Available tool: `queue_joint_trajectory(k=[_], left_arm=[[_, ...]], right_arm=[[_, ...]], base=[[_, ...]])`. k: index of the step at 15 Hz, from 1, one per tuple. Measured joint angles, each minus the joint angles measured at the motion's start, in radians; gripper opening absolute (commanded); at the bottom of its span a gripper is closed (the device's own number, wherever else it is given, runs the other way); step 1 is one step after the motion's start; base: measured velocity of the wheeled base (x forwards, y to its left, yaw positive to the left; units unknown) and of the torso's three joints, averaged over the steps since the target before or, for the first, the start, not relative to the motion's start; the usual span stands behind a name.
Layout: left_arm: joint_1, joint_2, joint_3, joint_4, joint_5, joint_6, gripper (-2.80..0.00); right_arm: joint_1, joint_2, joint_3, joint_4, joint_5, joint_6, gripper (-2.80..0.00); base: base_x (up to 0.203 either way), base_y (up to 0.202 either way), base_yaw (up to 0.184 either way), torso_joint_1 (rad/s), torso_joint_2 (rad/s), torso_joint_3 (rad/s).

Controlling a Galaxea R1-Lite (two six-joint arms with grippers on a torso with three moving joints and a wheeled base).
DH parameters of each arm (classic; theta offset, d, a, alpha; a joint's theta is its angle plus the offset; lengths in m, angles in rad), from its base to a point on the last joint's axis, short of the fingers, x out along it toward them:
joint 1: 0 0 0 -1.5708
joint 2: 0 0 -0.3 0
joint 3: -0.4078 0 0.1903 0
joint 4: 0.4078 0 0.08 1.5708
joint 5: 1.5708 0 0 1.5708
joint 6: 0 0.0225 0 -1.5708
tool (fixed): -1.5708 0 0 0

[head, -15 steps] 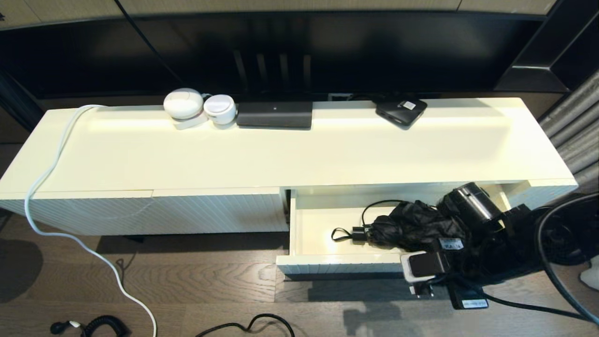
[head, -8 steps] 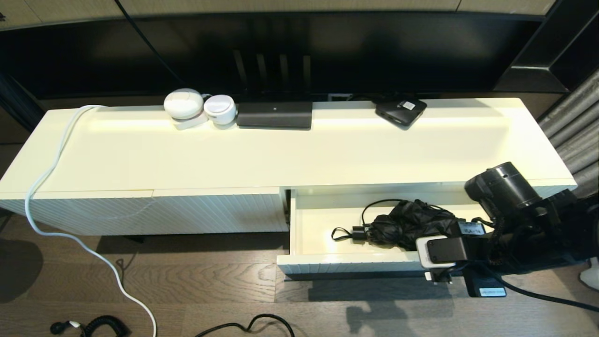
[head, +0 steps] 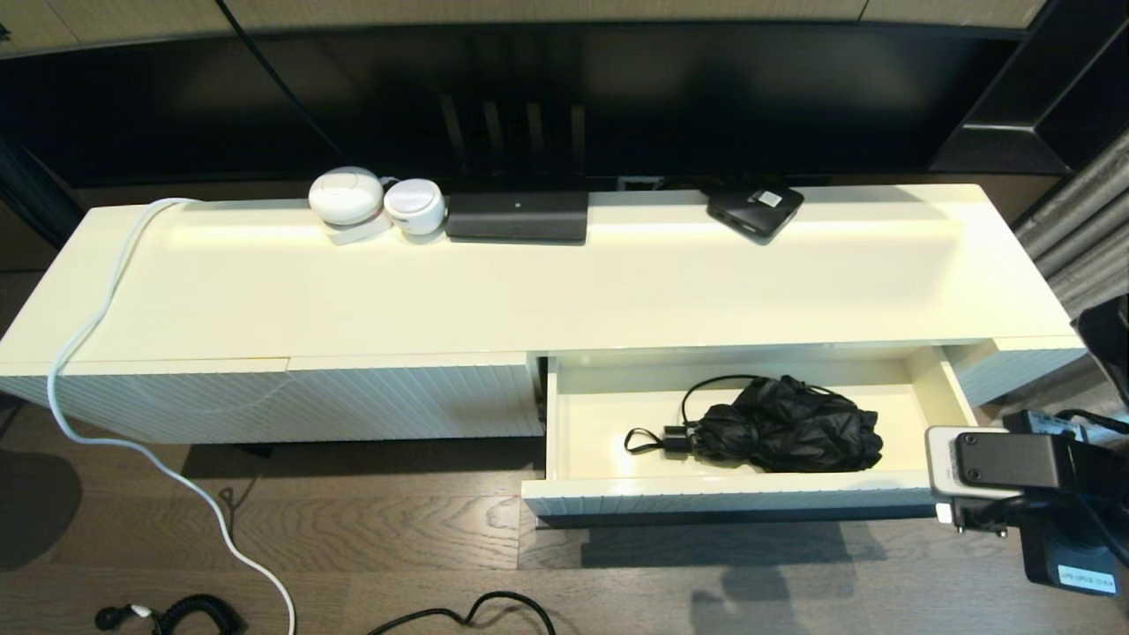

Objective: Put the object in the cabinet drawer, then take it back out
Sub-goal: Take the umbrella out of the drawer and put it on the table

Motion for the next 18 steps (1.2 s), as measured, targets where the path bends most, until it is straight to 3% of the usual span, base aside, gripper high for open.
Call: queue_joint_trajectory(k=[4,7,9,12,18], left_arm=[[0.000,0.000,0.000,0.000,0.000,0.000,0.00],[0.000,0.000,0.000,0.000,0.000,0.000,0.00],[0.000,0.000,0.000,0.000,0.000,0.000,0.00],[0.000,0.000,0.000,0.000,0.000,0.000,0.00],[0.000,0.000,0.000,0.000,0.000,0.000,0.00]], right_arm=[[-0.038,0.041,0.002,-0.116,0.000,0.196,-2.80],[-0.004,0.131,-0.026,-0.177,-0.001,0.400,-2.80],[0.019,0.183,-0.057,-0.182,-0.001,0.490,-2.80],[0.039,0.275,-0.108,-0.200,-0.002,0.567,-2.80],[0.028,0.393,-0.127,-0.297,-0.049,0.635,-2.80]], base=[[0.000,0.000,0.000,0.000,0.00,0.000],[0.000,0.000,0.000,0.000,0.00,0.000],[0.000,0.000,0.000,0.000,0.00,0.000],[0.000,0.000,0.000,0.000,0.00,0.000],[0.000,0.000,0.000,0.000,0.00,0.000]])
